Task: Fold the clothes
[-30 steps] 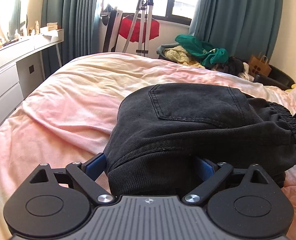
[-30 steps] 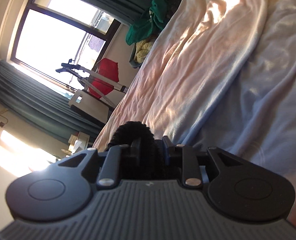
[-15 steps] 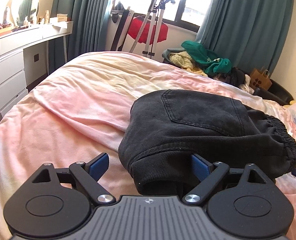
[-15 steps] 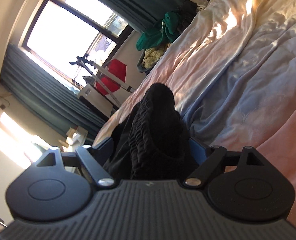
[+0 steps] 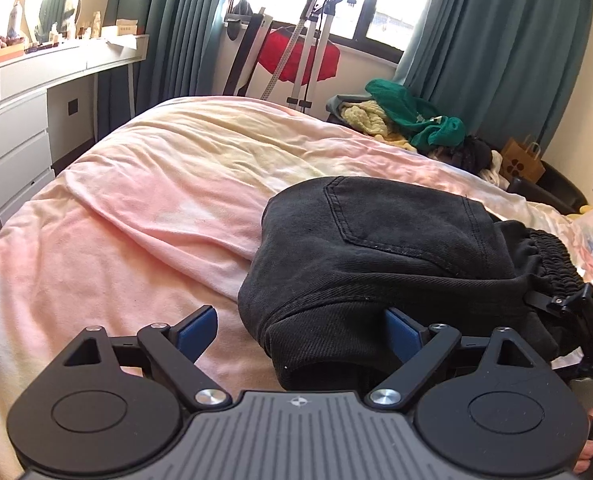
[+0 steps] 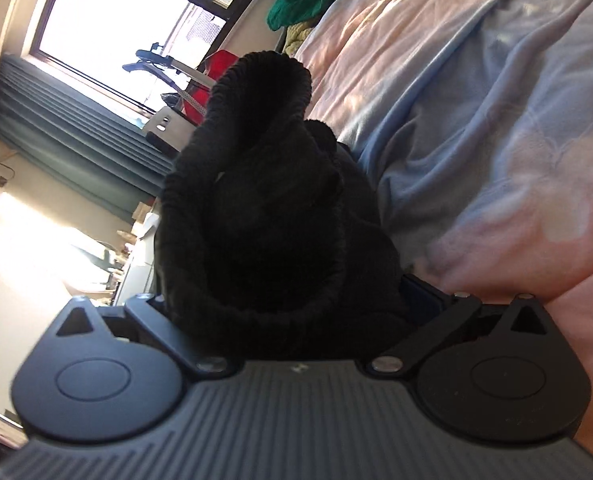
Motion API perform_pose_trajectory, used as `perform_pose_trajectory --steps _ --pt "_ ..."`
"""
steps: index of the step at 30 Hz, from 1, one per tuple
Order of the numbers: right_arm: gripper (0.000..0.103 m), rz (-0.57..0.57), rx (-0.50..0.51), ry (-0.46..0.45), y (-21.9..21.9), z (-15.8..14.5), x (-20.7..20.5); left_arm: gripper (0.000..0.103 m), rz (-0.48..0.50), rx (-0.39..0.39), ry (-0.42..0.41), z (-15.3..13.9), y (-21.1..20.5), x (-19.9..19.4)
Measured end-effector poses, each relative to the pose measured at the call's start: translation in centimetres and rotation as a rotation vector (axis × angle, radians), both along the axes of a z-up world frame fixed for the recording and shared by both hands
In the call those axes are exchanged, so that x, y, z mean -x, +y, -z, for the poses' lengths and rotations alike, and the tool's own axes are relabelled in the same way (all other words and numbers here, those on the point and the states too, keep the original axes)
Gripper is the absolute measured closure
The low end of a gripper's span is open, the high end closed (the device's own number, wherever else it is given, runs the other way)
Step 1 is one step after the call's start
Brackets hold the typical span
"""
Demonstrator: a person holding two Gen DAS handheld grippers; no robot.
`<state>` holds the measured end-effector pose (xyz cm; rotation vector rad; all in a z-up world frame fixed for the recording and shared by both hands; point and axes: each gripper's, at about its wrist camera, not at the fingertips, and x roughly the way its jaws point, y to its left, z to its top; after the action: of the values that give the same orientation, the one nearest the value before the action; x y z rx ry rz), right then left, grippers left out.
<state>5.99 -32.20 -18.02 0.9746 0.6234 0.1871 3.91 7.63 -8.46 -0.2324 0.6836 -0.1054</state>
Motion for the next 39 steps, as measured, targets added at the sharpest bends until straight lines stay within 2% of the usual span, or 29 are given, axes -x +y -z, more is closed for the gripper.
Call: perform_pose_trajectory --steps 2,4,5,6,9,11,14,19,21,23,27,30,34,37,39 --pt "0.000 -0.012 -0.010 0.002 0.0 -0.1 -0.2 0.009 0.026 0.074 -0.003 -0.7 0.9 0.0" --pt "0.011 -0.007 0.011 0.001 0.2 -0.8 0.3 0.003 0.047 0.172 -0.021 -1.6 2.1 -0.1" --pt "0.022 -0.004 0.026 0.002 0.3 -1.2 0.6 0.000 0.052 0.214 -0.022 -1.7 2.7 -0.4" --pt "0.029 0.000 0.042 0.007 0.5 -1.5 0.8 0.000 0.051 0.234 0.000 -1.4 3.1 -1.3" --pt "0.042 0.003 0.075 0.009 0.8 -2.3 1.4 0.000 0.045 0.293 0.064 -0.4 4.2 -4.0" --pt "0.044 0.009 0.087 0.015 1.0 -2.5 1.6 0.001 0.041 0.332 0.107 0.2 4.9 -5.9" --pt "0.045 0.016 0.096 0.016 1.3 -2.5 2.0 0.001 0.043 0.386 0.174 1.3 6.0 -8.6" --pt "0.042 0.014 0.070 0.015 1.0 -1.9 2.4 0.002 0.132 0.397 0.273 4.8 5.5 -12.0" --pt "0.032 0.016 0.059 0.020 1.1 -1.9 2.0 0.002 0.162 0.451 0.294 5.8 5.5 -12.5" --pt "0.014 0.018 0.053 0.037 1.1 -1.9 1.6 0.002 0.185 0.480 0.308 6.4 5.2 -12.8" --pt "0.007 0.006 0.033 0.042 1.4 -1.5 0.4 0.002 0.201 0.501 0.321 6.8 4.5 -13.2" --pt "0.001 -0.024 0.064 0.040 2.0 -1.5 -0.5 0.002 0.217 0.497 0.326 7.2 3.9 -13.4" --pt "0.002 -0.038 0.076 0.033 2.3 -1.4 -0.8 0.003 0.208 0.498 0.317 7.3 3.6 -13.6" --pt "0.016 -0.022 0.102 0.049 2.5 -1.9 -0.7 0.012 0.210 0.477 0.296 7.0 3.1 -13.4" --pt "0.028 0.001 0.127 0.048 2.9 -2.6 -0.3 0.022 0.213 0.457 0.274 6.7 2.6 -13.1"
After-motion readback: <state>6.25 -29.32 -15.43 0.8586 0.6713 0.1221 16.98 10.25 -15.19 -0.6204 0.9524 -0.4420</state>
